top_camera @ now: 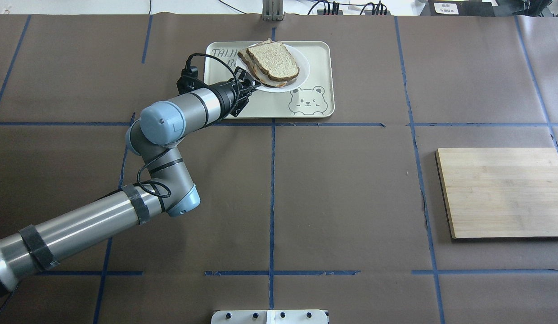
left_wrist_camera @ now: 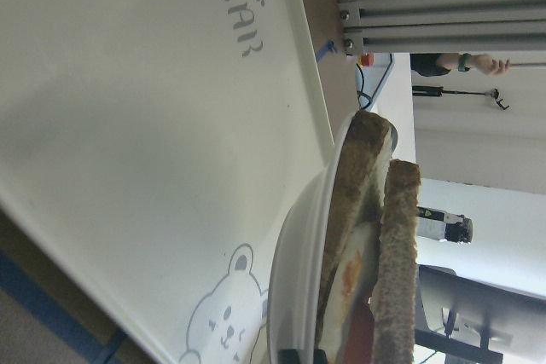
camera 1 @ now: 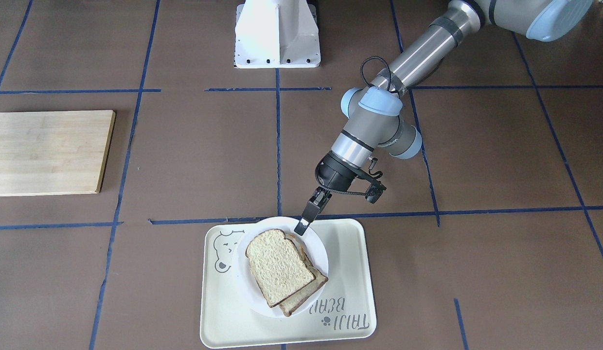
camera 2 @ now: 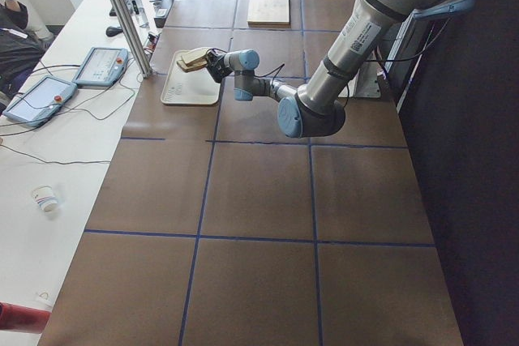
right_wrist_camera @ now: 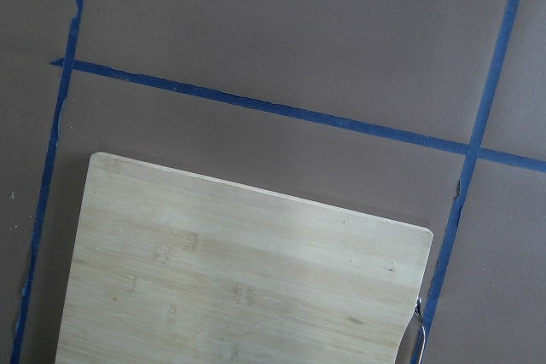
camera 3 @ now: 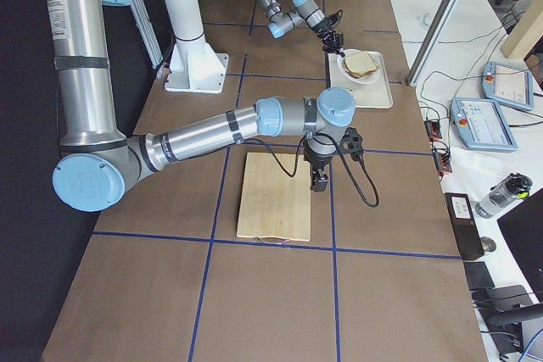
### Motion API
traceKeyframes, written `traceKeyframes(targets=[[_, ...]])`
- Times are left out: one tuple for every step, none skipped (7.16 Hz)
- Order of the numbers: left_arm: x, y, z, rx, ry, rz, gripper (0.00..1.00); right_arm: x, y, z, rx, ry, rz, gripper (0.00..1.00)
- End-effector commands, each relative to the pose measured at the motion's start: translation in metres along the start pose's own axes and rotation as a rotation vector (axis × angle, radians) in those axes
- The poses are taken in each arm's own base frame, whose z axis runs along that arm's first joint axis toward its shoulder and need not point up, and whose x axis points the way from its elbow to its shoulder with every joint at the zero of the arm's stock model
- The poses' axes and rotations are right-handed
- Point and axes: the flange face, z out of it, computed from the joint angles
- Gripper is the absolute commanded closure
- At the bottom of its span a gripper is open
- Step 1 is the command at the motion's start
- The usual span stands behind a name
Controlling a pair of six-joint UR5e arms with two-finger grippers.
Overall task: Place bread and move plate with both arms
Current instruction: 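Lift the plate with the left gripper and set it on the bear tray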
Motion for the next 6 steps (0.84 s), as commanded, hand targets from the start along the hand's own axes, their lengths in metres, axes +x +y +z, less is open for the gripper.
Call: traceKeyframes(targets=[[-0.012, -0.013, 0.021, 0.046, -0.047, -0.001, 0.98, 0.005, 0.005, 0.004, -0.002, 0.003, 0.007, 0.00], [-0.009, -0.006, 0.032, 0.050, -0.055, -0.001, 0.97, 0.007, 0.005, 0.006, -0.005, 0.003, 0.012, 0.00], [-0.014, -0.010, 0.033, 0.052, -0.067, -0.003, 0.83, 0.012, 0.003, 0.010, -0.013, 0.001, 0.022, 0.00], [-0.012, -0.013, 0.031, 0.049, -0.060, 0.003, 0.22, 0.013, 0.002, 0.009, -0.012, 0.001, 0.023, 0.00], [-0.013, -0.016, 0.021, 0.041, -0.053, 0.010, 0.00, 0.013, 0.001, 0.008, -0.010, 0.001, 0.023, 0.00], [-0.017, -0.040, -0.004, 0.003, -0.078, 0.010, 0.00, 0.014, 0.001, 0.008, -0.010, 0.001, 0.024, 0.00]])
